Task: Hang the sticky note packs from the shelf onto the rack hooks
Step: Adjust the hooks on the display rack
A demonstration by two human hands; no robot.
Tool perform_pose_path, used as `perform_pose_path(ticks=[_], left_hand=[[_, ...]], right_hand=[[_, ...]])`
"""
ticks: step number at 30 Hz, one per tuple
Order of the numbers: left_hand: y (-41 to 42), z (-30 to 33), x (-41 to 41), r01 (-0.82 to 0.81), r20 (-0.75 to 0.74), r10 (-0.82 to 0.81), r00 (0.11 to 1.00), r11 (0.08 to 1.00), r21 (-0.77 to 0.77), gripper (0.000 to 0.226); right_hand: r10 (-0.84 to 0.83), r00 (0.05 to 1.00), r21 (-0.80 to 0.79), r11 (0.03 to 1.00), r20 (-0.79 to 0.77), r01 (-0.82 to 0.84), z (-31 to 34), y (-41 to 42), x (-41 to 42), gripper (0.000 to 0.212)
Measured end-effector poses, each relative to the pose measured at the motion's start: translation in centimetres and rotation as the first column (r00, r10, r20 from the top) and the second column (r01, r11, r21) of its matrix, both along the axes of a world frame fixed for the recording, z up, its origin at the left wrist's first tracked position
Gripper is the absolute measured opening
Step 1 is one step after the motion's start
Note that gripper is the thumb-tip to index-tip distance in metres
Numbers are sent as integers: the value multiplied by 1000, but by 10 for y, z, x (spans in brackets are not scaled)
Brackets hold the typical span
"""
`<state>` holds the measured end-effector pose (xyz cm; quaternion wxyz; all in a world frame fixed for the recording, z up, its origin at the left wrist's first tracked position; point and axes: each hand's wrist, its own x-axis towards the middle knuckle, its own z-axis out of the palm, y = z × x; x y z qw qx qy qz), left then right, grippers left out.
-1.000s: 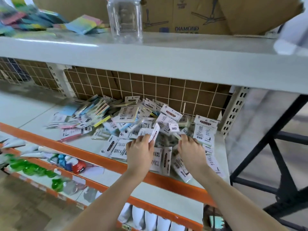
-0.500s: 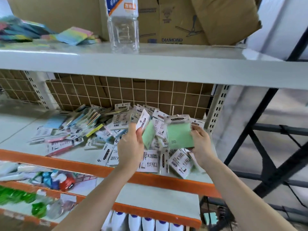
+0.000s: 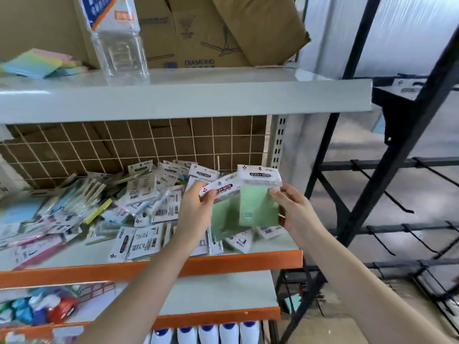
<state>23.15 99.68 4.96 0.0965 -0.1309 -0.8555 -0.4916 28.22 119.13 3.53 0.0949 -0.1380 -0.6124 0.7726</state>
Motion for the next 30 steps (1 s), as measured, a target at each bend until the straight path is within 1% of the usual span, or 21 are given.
perform_pose_path(ticks=[3,6,9,12,14,16,18,20,23,27,30], left_hand=[[24,7,12,81,41,-80,996,996,-23,33],[51,16,28,165,40,-164,986,986,-34,38],[75,26,47,293,38,-293,955,956,25,26],[98,33,70,340,46,-345,937,936,85,7],[116,38,87,352,43,-360,932,927,126,16],[136,41,104,375,60,-387,920,915,150,19],[157,43,120,390,86,-412,907,900,196,20],[181,45,136,417,116,-453,884,876,244,30],[222,44,163,467,147,-524,839,832,298,46],[277,45,194,475,204,-586,784,779,409,51],[314,48,215,483,227,-636,737,731,482,47]], right_hand=[[-27,999,33,999,-32,28,7,17,19,7],[-11,998,144,989,-59,20,14,36,41,13],[-33,993,242,969,-114,60,19,56,67,11],[-43,987,318,944,-155,91,20,78,96,9],[-36,981,380,919,-192,108,21,94,115,9],[-43,977,419,899,-209,129,23,112,134,9],[-57,972,445,882,-226,155,26,131,151,13],[-86,966,461,866,-242,192,28,152,169,16],[-172,951,457,845,-259,277,27,186,196,29],[-276,920,469,797,-279,381,29,227,234,37],[-278,902,408,819,-330,402,38,251,262,44]])
